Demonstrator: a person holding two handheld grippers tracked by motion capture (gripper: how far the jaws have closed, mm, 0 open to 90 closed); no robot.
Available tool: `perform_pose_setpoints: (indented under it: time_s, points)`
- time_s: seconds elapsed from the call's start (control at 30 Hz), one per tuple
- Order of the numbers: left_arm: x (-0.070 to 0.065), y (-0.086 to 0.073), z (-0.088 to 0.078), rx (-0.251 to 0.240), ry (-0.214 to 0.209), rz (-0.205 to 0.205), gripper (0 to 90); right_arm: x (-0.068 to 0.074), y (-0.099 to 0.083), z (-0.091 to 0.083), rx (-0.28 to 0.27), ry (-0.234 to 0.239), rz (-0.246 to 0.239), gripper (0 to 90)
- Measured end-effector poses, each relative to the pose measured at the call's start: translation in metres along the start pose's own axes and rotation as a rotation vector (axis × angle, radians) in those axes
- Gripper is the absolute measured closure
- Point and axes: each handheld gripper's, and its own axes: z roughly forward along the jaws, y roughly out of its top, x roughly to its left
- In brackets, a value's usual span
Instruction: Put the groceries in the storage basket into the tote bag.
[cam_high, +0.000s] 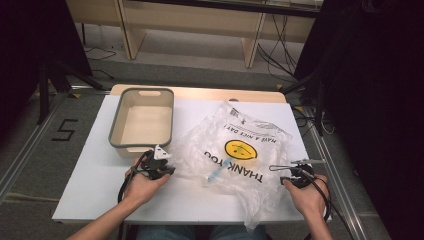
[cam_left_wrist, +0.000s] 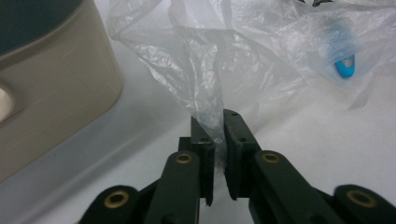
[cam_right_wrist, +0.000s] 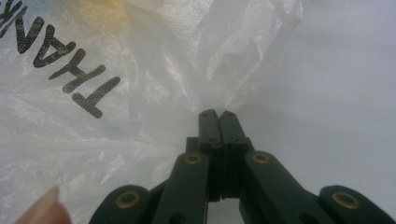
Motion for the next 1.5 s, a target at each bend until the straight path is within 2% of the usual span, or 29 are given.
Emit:
perform_pose_setpoints:
  time_s: [0.4,0.73,1.17,1.5]
  points:
    - [-0.008,0.001,-0.004,0.008,-0.024,0.03,88.4,-0.007,0.005,-0.001,-0.029,-0.032,-0.002,90.0]
    - [-0.027,-0.001,-0.009,0.023,-0.08,0.067,88.6,-0.018,0.015,0.0,-0.076,-0.083,0.016,90.0]
    - [-0.044,-0.003,-0.013,0.032,-0.133,0.097,88.7,-0.018,0.029,0.012,-0.11,-0.115,0.012,90.0]
    - [-0.05,-0.003,-0.011,0.024,-0.144,0.105,88.7,-0.014,0.042,0.024,-0.145,-0.131,-0.012,90.0]
